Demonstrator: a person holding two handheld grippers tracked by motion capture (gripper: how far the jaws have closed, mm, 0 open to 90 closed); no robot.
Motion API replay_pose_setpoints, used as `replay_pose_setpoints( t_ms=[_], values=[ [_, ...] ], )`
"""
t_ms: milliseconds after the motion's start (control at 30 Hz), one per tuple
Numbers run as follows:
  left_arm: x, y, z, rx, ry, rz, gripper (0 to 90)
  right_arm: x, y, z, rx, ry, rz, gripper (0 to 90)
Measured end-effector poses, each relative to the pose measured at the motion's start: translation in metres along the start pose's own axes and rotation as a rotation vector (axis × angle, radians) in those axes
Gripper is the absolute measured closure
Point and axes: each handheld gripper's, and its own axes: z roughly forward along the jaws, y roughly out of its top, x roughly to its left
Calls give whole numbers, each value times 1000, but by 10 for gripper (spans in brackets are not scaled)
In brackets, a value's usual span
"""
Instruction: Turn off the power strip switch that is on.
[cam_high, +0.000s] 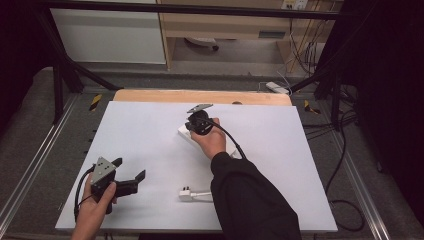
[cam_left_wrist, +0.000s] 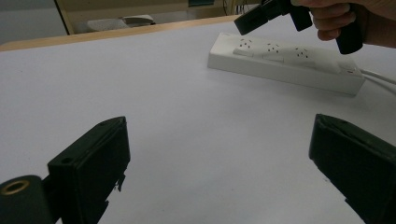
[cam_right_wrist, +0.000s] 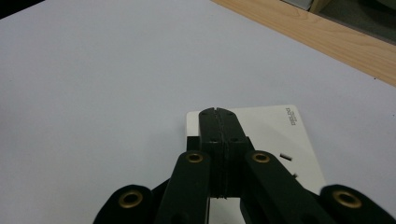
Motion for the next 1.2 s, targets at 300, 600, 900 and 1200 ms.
replay_pose_setpoints(
  t_ms=[300, 600, 900, 1200],
  values=[
    [0, 0, 0, 2, -2, 1, 51, 2, -4, 8, 26, -2, -5, 900],
    [0, 0, 0, 0, -5, 3, 51, 2, -6, 12, 35, -3, 0, 900],
    [0, 0, 0, -2, -10, 7, 50, 3, -7, 15, 49, -3, -4, 900],
    [0, 0, 0, -1, -9, 4, 50, 4, -8, 18, 49, -2, -2, 900]
  ],
)
